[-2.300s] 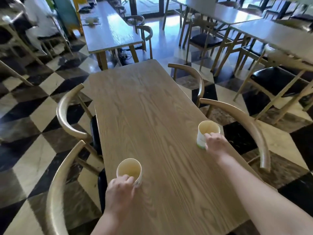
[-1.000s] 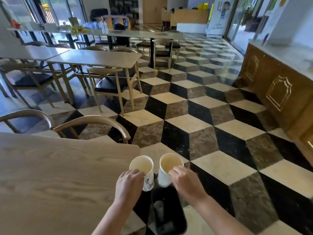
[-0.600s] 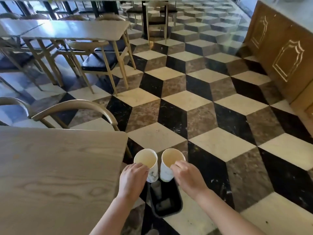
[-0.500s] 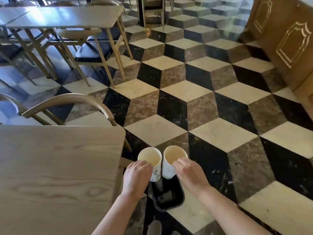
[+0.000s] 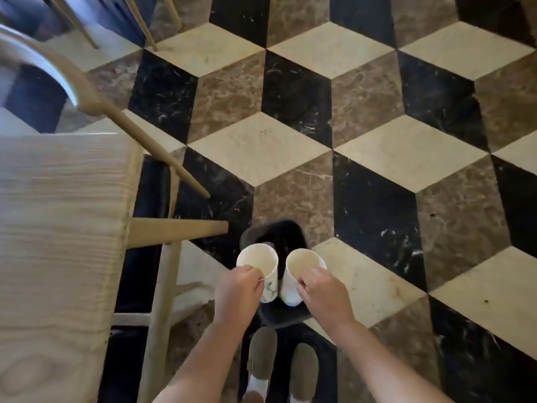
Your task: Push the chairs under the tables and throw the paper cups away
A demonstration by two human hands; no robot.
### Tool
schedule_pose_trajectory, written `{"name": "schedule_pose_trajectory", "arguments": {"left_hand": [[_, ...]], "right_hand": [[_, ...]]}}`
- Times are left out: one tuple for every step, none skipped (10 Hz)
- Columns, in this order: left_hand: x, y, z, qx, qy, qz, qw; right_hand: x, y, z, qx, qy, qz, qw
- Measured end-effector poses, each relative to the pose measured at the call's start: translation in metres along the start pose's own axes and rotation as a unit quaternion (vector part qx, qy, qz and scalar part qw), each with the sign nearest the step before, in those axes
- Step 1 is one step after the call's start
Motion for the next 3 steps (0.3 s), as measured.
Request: {"name": "schedule_pose_trajectory", "arguments": {"left_hand": [[0.038,-0.014,-0.002,0.001,-0.017,-0.025,1.000],[0.056,-0.022,0.001,-0.006,-0.058,-0.020,0.998],[0.055,-0.016,0.006,0.003,-0.066,-0.013,0.998]], "right_hand": [[0.038,0.016,0.003,0.026,-0.024,0.016,0.999],[0.053,0.023,0.006,0.031,-0.069,0.019,0.997],[0.049,0.021,0.011,0.024,-0.073,0.025,0.997]]}}
Point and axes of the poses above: each hand's wrist, its own z-axis away from the middle knuckle, its own x-axis out of the palm, y = z × x, the point moved 1 cm from there along -z, towards the middle knuckle, and after that the axes turned 14 degrees about y, right-handed, at the moved point
